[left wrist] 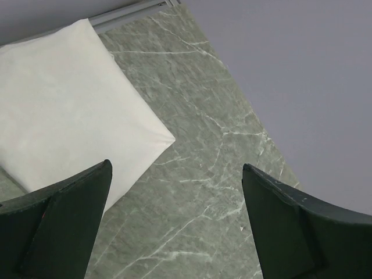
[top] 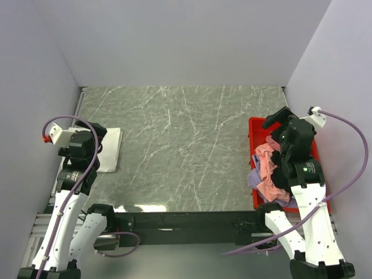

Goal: Fold and stack the t-shirts
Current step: Grab the tshirt from the pile

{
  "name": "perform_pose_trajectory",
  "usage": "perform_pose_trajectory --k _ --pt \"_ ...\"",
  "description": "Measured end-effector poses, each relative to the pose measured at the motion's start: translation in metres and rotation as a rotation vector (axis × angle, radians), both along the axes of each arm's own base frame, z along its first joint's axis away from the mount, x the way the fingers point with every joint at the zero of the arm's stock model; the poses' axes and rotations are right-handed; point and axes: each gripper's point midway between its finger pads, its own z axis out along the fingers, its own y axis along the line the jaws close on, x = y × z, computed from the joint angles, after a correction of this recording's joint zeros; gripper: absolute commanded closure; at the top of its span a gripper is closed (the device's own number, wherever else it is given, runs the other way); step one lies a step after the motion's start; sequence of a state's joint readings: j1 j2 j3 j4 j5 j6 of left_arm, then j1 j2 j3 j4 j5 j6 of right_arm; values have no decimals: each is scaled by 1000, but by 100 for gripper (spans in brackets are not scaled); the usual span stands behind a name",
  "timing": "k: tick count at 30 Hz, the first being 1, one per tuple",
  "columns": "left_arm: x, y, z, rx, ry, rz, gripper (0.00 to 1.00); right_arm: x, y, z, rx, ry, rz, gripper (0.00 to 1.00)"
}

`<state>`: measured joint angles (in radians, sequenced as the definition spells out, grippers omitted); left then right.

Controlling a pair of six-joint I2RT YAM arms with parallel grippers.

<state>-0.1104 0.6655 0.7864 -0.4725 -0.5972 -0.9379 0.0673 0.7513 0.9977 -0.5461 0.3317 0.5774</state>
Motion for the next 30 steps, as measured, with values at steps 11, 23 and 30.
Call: perform_pose_trajectory --k 11,23,30 --pt "5 -8 -4 -14 14 -44 0 -6 -19 -24 -59 183 -70 0" --pt "15 -18 -14 -24 50 -95 1 18 -132 -123 31 601 -366 7" --pt "24 -22 -20 -23 69 -113 1 23 -148 -162 10 762 -412 17"
